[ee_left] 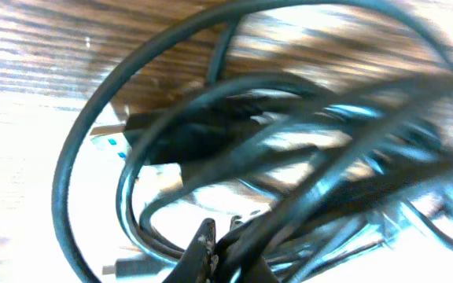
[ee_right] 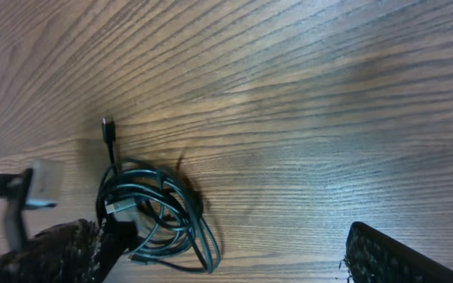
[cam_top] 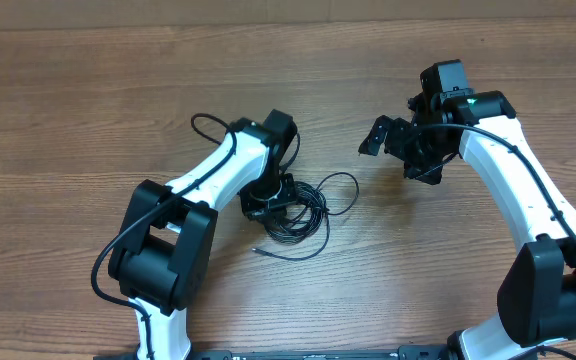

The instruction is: Untangle cables

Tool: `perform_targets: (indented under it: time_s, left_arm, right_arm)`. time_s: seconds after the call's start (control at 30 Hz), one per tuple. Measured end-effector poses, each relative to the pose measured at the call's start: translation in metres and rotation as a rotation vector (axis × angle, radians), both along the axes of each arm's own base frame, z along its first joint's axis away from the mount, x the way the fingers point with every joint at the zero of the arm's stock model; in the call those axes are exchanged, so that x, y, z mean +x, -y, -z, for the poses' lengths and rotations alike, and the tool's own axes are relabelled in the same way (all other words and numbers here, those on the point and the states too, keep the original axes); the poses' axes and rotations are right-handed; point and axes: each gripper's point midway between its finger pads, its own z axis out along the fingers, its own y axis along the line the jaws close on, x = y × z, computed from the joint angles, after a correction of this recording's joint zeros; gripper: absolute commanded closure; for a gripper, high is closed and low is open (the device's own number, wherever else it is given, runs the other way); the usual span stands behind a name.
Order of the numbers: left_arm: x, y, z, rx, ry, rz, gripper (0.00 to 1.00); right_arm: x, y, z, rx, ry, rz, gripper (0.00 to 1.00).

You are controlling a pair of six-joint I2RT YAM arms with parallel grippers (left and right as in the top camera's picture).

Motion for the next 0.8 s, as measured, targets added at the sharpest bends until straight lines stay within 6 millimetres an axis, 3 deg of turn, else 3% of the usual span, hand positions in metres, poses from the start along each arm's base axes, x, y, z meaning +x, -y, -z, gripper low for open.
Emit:
perform_targets:
  time_s: [0.17,0.43,0.57,0.67,0.73,0.8]
  left_arm:
    - [0.022,0.014,-0.041,-0.049,0.064,0.035,0.96]
    - [0.046,0.028,-0.133,-0.174,0.292,0.053,0.96]
    - [0.041,0.03,-0.159,-0.225,0.343,0.06,0.96]
    - [0.039,0.033,-0.167,-0.256,0.351,0.067,0.96]
    - [0.037,0.036,-0.169,-0.275,0.347,0.071,0.96]
    - [0.034,0.04,-0.17,-0.299,0.336,0.074,0.96]
  right_arm:
    - [-0.005,-0.004,0.001,-0.003,-0.017,-0.013,0.0]
    - [-0.017,-0.032,0.011,-0.004,-0.014,-0.094,0.0]
    - [-0.021,-0.048,0.021,0.0,0.0,-0.124,0.0]
    - [-0.019,-0.057,0.023,0.01,0.018,-0.129,0.01]
    - [-0.015,-0.061,0.024,0.017,0.032,-0.13,0.11]
    - [-0.013,-0.065,0.026,0.021,0.036,-0.129,0.31]
